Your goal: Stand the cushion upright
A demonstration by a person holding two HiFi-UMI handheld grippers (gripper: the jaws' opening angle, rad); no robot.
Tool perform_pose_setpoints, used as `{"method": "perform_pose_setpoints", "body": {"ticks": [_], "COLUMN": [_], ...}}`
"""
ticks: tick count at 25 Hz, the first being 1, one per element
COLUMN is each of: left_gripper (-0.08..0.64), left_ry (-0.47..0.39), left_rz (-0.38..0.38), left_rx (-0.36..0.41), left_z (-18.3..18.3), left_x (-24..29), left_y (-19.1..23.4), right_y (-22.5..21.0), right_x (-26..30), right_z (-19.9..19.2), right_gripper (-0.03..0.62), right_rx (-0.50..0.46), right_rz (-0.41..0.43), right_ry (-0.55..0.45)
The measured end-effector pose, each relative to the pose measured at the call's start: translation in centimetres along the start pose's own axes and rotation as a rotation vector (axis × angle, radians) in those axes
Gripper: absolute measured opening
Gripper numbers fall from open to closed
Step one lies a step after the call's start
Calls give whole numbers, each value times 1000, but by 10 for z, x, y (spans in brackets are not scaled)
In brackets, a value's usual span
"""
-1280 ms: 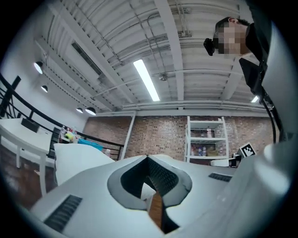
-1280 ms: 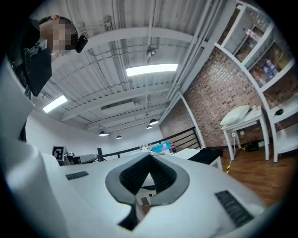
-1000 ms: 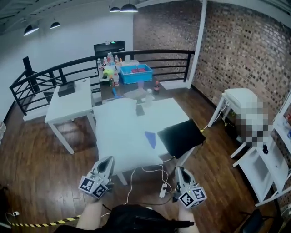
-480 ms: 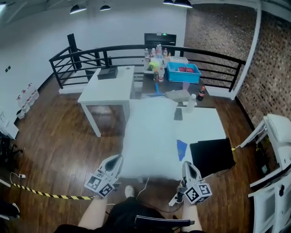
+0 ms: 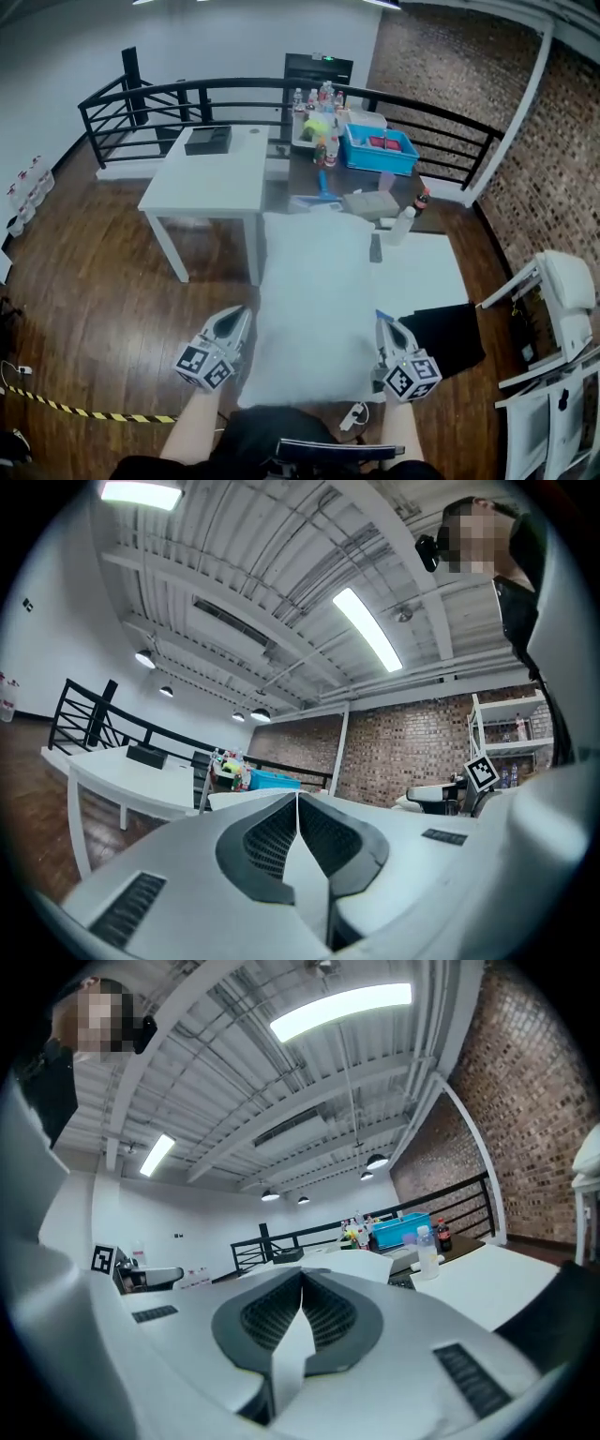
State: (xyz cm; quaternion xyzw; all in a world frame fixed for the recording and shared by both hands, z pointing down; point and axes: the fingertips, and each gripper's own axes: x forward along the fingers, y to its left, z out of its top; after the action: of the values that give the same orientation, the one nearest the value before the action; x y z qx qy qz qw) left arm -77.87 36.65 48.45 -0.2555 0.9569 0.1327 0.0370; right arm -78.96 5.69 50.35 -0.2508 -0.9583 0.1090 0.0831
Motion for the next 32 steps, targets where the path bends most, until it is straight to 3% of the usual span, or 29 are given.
{"method": "perform_pose_setpoints", "body": {"ticks": [1,2,4,7,11,14,17,21,24,28,29,32], "left_gripper": [5,6,69,162,282,365,406,498,503,503,502,388], "left_ry": [19,37,70,140,299,447,515,573,583,560,549,513], "left_rz": [3,10,25,29,7,18,32,2,-65,-131,-148,-200], "left_rx": [-8,-20,-71,-186,-336,-326,-364,-628,-789,-851,-858,-880], "left_z": [-4,-7,-18,-42,-96,-140,-167,-200,-213,-215,-212,-200], "left_x": [10,21,41,69,93,104,112,121,128,138,140,142], "left_y": [12,24,45,65,74,78,85,94,87,75,70,56], "right_y": [-3,-6,-15,-37,-70,-80,-81,-89,-93,-83,-78,-56], "right_x": [12,24,42,61,83,102,120,134,134,137,138,142], "right_z": [-1,-3,-6,-22,-64,-93,-114,-128,-132,-137,-137,-124], "right_gripper": [24,99,157,195,373,475,495,543,551,545,519,440], "right_rx": [0,6,13,31,104,107,140,241,275,370,393,437], "right_rz": [-7,-12,-22,-50,-80,-79,-62,-75,-73,12,50,158], "right_ry": [24,50,101,192,382,503,574,602,611,593,581,540]}}
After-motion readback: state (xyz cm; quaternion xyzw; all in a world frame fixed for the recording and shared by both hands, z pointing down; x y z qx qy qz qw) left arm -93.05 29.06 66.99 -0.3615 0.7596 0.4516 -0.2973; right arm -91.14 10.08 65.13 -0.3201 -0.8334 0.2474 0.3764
